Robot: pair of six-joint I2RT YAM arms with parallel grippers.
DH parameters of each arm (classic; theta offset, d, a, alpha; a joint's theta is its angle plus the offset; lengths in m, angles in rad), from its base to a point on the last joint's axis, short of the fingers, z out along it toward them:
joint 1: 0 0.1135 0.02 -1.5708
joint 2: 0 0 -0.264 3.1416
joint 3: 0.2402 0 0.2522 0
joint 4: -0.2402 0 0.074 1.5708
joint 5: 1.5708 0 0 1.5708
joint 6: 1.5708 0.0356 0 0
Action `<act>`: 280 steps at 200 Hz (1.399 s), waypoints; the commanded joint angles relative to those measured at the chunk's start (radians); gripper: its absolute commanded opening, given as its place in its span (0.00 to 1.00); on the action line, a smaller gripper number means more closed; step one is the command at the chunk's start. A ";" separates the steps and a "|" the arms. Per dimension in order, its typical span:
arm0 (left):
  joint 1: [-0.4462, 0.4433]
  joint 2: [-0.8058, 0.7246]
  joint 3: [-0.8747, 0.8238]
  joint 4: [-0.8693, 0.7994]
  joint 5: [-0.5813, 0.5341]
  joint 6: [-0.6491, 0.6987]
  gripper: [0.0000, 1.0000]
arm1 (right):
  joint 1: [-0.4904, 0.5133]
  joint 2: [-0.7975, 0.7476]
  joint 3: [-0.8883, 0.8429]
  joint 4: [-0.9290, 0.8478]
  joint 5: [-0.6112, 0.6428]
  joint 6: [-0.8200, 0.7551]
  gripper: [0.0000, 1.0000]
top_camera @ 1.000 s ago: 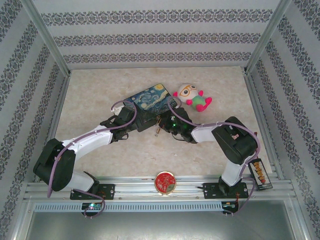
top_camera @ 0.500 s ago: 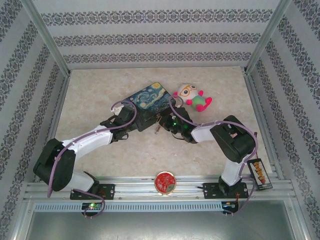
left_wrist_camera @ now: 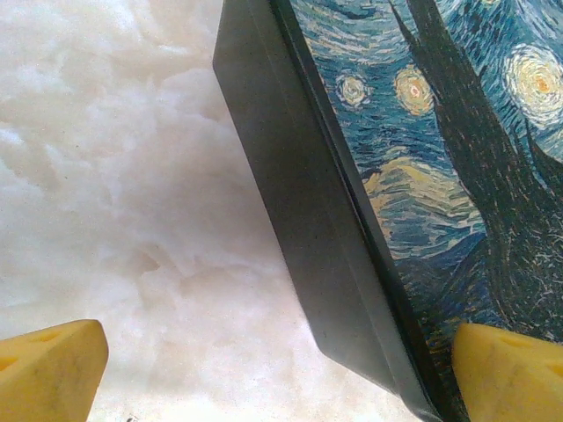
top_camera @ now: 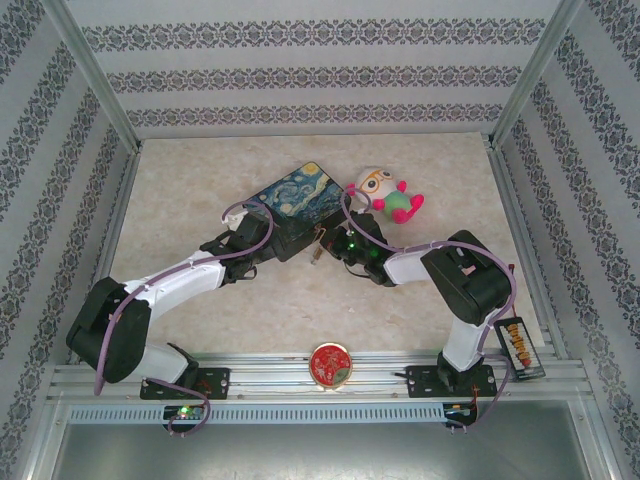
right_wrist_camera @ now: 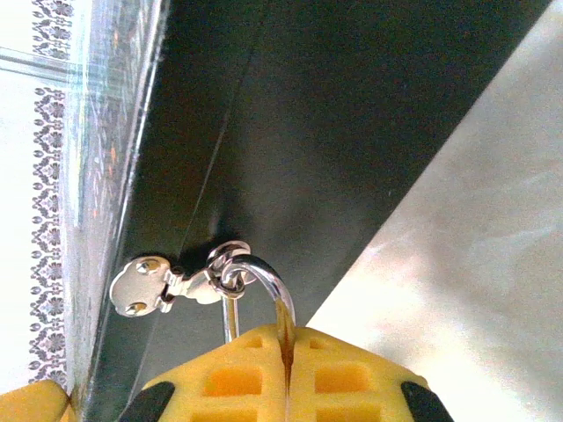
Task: Unlock the padlock with the key
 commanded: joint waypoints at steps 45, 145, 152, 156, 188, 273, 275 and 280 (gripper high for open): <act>0.009 -0.025 -0.028 -0.042 -0.012 -0.013 0.99 | -0.014 0.034 -0.001 0.169 0.054 0.039 0.00; -0.004 -0.009 0.052 0.049 0.059 0.026 0.99 | -0.012 0.045 -0.019 0.212 0.094 0.035 0.00; -0.006 -0.002 0.063 0.051 0.057 0.030 0.99 | -0.012 0.048 -0.019 0.214 0.095 0.036 0.00; -0.007 0.004 0.068 0.052 0.055 0.030 0.99 | -0.012 0.048 -0.019 0.216 0.095 0.036 0.00; -0.008 0.068 0.102 0.045 0.032 0.043 0.99 | -0.012 0.051 -0.019 0.228 0.101 0.042 0.00; -0.007 0.151 0.085 0.024 0.047 0.015 0.99 | -0.034 0.084 -0.014 0.295 0.129 0.087 0.00; -0.007 0.150 0.084 0.024 0.047 0.015 0.99 | -0.035 0.085 -0.014 0.298 0.130 0.089 0.00; -0.007 0.150 0.082 0.023 0.045 0.015 0.99 | -0.036 0.087 -0.014 0.303 0.131 0.092 0.00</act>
